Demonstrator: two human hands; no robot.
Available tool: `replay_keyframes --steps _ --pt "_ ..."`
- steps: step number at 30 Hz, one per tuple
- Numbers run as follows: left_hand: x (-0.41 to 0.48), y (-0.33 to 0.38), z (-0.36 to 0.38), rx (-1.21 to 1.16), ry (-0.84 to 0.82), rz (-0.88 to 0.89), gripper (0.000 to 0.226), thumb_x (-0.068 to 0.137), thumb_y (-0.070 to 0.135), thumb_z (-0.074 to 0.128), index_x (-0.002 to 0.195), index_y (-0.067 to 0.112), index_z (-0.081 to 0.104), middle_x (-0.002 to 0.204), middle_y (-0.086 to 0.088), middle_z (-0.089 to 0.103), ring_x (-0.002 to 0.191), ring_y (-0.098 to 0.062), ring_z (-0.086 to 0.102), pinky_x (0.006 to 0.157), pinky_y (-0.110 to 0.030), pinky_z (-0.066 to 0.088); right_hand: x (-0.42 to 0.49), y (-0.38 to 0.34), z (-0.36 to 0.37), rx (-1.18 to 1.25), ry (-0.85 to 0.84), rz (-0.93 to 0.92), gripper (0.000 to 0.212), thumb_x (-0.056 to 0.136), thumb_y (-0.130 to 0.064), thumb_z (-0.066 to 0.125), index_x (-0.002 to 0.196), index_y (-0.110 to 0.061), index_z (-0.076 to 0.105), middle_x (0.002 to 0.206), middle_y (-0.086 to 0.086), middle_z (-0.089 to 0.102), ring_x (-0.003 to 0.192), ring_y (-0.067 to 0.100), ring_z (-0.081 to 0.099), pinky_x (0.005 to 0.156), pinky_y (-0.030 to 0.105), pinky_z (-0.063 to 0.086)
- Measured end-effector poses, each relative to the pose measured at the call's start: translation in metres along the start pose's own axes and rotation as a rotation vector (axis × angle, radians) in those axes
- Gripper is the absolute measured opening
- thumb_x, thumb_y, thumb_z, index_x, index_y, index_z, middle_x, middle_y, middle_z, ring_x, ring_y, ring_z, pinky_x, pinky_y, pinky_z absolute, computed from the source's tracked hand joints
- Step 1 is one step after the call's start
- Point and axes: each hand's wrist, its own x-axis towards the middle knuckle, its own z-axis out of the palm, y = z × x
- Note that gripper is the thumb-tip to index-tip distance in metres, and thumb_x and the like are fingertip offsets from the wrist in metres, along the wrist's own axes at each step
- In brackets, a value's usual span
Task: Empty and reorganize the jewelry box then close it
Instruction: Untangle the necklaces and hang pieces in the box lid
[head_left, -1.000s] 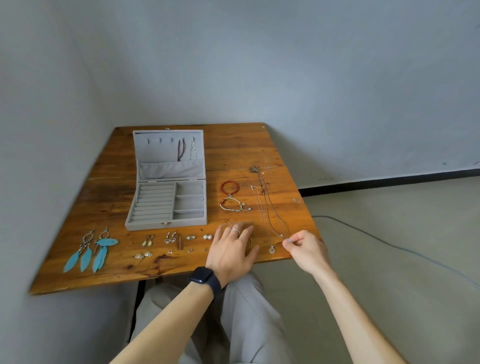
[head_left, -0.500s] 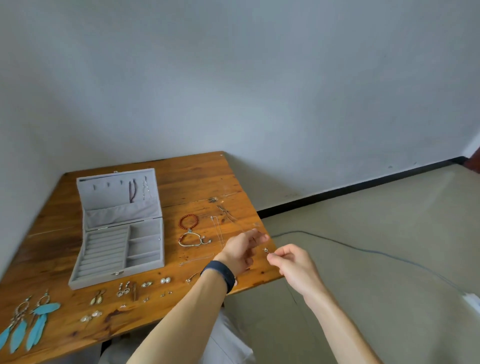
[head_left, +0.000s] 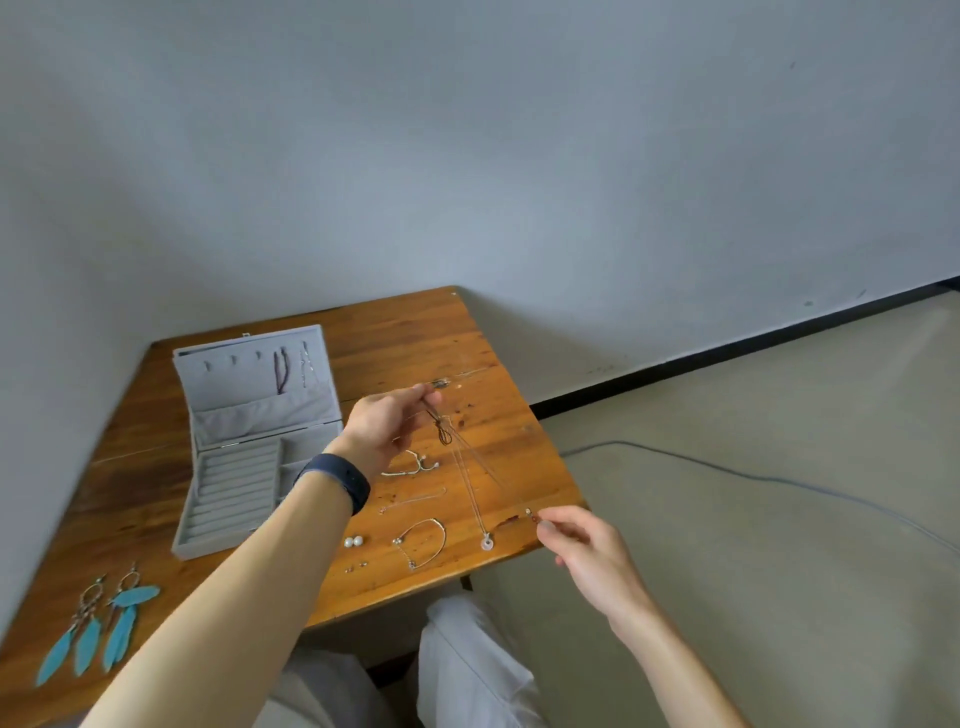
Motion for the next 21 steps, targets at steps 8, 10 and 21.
replay_keyframes --steps 8,10,21 --pt "-0.030 0.030 -0.093 -0.091 0.196 0.166 0.021 0.098 0.031 0.060 0.106 0.017 0.073 0.100 0.002 0.077 0.080 -0.012 0.066 0.072 -0.026 0.049 0.007 -0.023 0.061 -0.052 -0.163 -0.108 0.011 0.094 -0.024 0.066 0.099 -0.031 0.073 0.088 -0.011 0.070 0.072 0.000 0.062 0.063 0.014 0.047" --pt "-0.039 0.034 -0.118 -0.123 0.269 0.198 0.019 0.097 0.030 0.062 0.106 0.018 0.073 0.099 0.002 0.077 0.082 -0.012 0.069 0.072 -0.027 0.052 0.008 -0.029 0.076 -0.087 -0.192 -0.128 0.010 0.095 -0.026 0.065 0.099 -0.033 0.072 0.092 -0.012 0.070 0.074 0.000 0.062 0.061 0.012 0.047" --pt "-0.082 0.025 -0.225 -0.190 0.467 0.210 0.019 0.092 0.028 0.068 0.102 0.013 0.075 0.083 0.000 0.074 0.067 -0.011 0.066 0.064 -0.024 0.055 0.012 -0.037 0.129 -0.263 -0.306 -0.204 0.009 0.095 -0.029 0.065 0.095 -0.036 0.070 0.094 -0.016 0.069 0.078 0.000 0.063 0.060 0.009 0.047"
